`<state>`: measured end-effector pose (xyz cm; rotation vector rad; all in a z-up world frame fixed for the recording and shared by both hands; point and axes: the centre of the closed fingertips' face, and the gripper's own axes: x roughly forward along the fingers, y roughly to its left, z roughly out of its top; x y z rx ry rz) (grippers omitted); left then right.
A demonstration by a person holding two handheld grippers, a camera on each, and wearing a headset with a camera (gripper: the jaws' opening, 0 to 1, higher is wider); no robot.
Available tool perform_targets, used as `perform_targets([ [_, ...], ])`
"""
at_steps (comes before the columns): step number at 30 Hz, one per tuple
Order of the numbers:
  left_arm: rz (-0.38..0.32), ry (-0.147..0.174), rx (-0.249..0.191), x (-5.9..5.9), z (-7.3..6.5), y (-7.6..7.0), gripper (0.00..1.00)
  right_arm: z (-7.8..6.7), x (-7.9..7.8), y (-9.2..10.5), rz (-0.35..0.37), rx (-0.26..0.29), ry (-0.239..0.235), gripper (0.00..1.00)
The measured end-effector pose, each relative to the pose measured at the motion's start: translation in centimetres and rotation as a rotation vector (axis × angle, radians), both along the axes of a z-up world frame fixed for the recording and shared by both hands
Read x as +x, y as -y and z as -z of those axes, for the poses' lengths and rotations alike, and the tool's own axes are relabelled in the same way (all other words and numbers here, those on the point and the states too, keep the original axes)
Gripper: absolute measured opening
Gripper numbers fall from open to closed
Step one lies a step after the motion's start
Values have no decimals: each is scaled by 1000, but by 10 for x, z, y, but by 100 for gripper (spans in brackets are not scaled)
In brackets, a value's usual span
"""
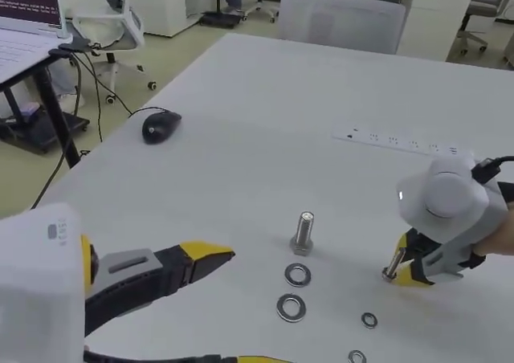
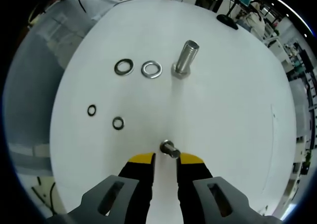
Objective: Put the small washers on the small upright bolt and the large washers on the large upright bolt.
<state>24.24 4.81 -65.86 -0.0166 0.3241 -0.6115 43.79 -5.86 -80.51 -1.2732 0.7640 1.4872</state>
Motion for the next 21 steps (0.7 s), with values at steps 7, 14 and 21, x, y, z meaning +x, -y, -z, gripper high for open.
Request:
perform_targets([
  [7, 12, 10, 7, -3, -3, 5, 64, -9, -6, 14, 23, 5, 9, 18],
  [14, 26, 27, 7, -7, -8, 10, 64, -18, -22, 18, 22, 25, 21, 18],
  [21, 29, 42, 11, -14, -12, 12, 64, -21, -37, 18, 13, 27, 20, 18],
])
